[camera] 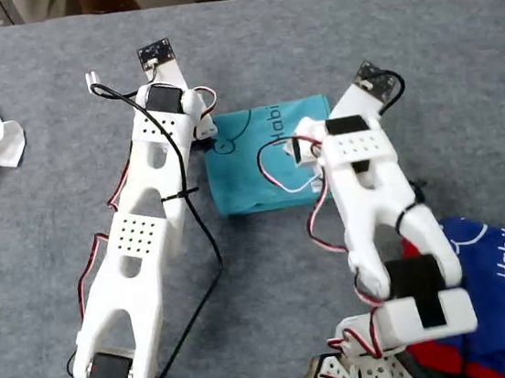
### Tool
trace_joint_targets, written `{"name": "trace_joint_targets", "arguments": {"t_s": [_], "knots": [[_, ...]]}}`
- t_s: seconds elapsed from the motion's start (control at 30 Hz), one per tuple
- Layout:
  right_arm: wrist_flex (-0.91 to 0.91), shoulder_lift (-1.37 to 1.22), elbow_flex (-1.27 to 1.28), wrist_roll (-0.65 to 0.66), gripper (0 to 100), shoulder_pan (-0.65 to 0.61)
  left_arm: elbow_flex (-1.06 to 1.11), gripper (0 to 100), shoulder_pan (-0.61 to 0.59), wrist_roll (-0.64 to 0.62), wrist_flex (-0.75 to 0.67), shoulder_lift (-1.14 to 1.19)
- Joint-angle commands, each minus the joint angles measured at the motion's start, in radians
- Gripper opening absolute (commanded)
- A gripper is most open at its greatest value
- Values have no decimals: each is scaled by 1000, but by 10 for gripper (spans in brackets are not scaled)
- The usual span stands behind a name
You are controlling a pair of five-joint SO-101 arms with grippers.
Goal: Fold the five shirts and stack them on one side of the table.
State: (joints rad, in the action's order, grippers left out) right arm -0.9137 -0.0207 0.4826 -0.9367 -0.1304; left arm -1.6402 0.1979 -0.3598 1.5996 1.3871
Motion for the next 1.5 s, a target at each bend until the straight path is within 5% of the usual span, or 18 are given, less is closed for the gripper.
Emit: {"name": "trace_joint_targets", "arguments": {"t_s": [0.0, 0.27, 0.5, 1.1, 1.37, 1.47], "knots": [[11, -65, -79, -26, 394, 15, -28, 19, -12, 6, 5, -71], [8, -133, -162, -60, 376, 7, -28, 19, -12, 6, 5, -71], [8, -136, -160, -49, 168, 13, -28, 19, -12, 6, 3, -71], [-100, -127, -185, 60, 186, 77, -28, 19, -20, 6, 3, -71], [-310, -134, -274, 103, 436, 96, -28, 19, -20, 6, 3, -71], [-310, -142, -262, 97, 458, 65, -28, 19, -20, 6, 3, -71]]}}
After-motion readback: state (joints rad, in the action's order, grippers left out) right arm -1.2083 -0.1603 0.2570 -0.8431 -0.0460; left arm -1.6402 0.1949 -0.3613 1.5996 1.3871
